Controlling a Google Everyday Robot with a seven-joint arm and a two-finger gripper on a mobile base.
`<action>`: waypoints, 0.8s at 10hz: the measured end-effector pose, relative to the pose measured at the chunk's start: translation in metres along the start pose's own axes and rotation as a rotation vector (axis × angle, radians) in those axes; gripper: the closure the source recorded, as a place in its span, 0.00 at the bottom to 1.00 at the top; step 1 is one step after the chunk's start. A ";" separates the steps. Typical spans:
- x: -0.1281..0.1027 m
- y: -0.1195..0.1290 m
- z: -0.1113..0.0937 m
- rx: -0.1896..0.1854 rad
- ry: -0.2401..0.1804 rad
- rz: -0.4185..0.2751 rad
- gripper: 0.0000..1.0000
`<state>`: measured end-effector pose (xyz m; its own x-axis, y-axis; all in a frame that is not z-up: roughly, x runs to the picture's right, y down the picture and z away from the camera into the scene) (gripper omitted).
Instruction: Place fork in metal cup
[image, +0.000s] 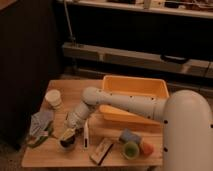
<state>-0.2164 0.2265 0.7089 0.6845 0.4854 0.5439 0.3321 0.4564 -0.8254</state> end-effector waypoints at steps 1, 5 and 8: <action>0.000 0.000 0.000 -0.012 0.001 0.000 0.98; -0.002 0.001 0.001 -0.027 0.014 -0.010 0.62; -0.005 0.002 0.000 -0.032 0.019 -0.013 0.32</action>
<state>-0.2190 0.2258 0.7046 0.6922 0.4648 0.5521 0.3618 0.4385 -0.8227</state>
